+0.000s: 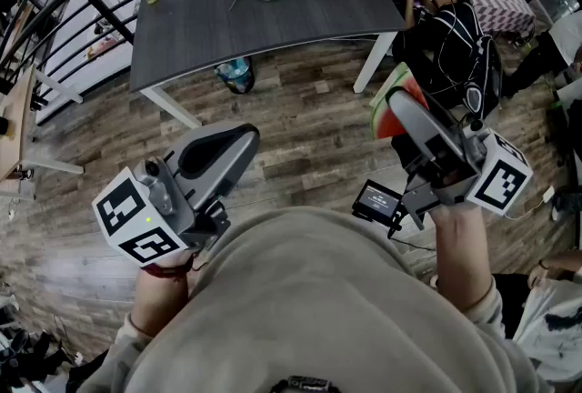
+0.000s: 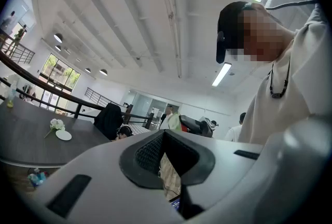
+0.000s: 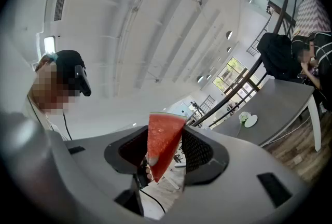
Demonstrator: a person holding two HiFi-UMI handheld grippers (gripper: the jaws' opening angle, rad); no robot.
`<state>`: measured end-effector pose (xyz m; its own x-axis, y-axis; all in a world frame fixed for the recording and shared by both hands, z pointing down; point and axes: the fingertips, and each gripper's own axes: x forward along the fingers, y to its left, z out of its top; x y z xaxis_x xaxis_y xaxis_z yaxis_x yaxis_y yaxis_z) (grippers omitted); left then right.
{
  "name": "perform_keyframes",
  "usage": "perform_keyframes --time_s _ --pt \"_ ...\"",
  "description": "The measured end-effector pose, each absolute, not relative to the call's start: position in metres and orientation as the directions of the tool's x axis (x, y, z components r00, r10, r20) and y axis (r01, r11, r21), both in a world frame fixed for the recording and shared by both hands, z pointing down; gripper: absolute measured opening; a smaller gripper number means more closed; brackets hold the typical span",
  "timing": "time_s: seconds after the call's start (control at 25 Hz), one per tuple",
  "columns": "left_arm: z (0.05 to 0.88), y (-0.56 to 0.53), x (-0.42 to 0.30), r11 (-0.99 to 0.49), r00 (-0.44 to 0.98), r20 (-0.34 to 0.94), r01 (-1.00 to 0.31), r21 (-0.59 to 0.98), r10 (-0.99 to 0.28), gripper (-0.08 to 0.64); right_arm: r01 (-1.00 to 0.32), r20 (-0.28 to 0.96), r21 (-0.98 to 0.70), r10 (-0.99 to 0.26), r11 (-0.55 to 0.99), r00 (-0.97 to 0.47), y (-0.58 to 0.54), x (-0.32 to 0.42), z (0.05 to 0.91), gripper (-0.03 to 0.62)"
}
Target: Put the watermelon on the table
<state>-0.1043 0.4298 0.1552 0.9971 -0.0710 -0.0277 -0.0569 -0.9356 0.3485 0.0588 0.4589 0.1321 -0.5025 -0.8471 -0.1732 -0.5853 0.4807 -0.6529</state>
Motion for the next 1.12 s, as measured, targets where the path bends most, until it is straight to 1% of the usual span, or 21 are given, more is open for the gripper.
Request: perform_keyframes --time_s 0.68,0.96,1.12 --pt "0.158 0.433 -0.100 -0.926 0.997 -0.012 -0.066 0.372 -0.076 0.006 -0.562 -0.171 -0.683 -0.850 0.467 -0.499 0.460 0.064 0.136 0.206" --pt "0.160 0.443 -0.069 -0.925 0.998 0.006 -0.060 0.374 -0.063 0.006 -0.540 -0.192 -0.705 -0.856 0.461 -0.480 0.476 0.093 0.144 0.206" --pt "0.164 0.438 -0.044 -0.921 0.999 0.008 -0.042 0.388 -0.042 0.007 -0.554 -0.172 -0.709 -0.870 0.435 -0.463 0.476 0.118 0.155 0.206"
